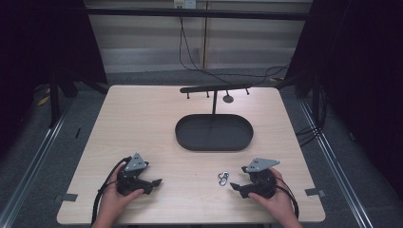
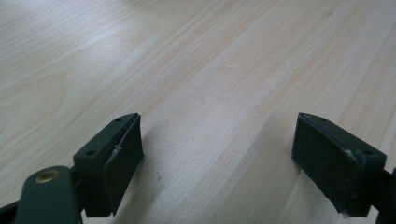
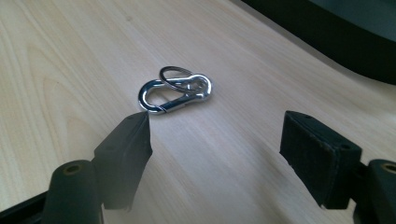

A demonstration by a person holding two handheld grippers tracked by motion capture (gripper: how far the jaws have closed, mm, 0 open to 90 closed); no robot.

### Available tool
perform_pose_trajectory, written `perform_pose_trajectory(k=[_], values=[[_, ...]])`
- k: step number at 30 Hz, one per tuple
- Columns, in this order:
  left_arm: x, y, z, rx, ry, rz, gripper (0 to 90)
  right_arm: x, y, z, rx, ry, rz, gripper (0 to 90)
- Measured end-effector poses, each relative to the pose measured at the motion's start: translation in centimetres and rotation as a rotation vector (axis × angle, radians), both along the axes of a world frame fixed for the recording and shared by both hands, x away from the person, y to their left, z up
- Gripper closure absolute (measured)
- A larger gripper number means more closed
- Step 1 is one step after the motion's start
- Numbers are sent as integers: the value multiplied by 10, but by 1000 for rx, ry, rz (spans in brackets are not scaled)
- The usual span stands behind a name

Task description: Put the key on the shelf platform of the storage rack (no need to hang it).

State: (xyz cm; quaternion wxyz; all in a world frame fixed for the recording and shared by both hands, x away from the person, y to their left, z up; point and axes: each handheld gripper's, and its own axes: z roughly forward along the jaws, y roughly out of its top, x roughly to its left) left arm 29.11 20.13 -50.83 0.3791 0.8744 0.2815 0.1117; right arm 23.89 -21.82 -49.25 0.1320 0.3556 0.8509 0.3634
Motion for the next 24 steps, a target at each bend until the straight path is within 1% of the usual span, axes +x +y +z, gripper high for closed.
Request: perform_pose_trajectory(k=[1, 2, 3, 6, 10, 12, 14, 16, 17, 19, 24], values=[[0, 0, 0, 0, 0, 0, 159, 0, 0, 0, 0, 0, 0, 246], [0, 0, 0, 0, 1, 1, 159, 0, 5, 0, -5, 1, 14, 247], [0, 0, 0, 0, 1, 1, 159, 0, 5, 0, -5, 1, 14, 247], [0, 0, 0, 0, 0, 0, 159, 2, 14, -3, -11, -3, 26, 247], [0, 0, 0, 0, 0, 0, 159, 5, 21, -4, -10, 0, 29, 252], [0, 0, 0, 0, 0, 0, 159, 6, 26, -4, -1, 3, 34, 254], [0, 0, 0, 0, 0, 0, 159, 9, 32, -6, -14, 9, 38, 250], [0, 0, 0, 0, 0, 0, 159, 10, 33, -7, -17, 4, 36, 249], [0, 0, 0, 0, 1, 1, 160, 10, 35, -8, -28, 3, 28, 246], [0, 0, 0, 0, 1, 0, 160, 11, 36, -9, -35, 1, 26, 246], [0, 0, 0, 0, 0, 0, 159, 11, 39, -11, -30, 4, 37, 270]])
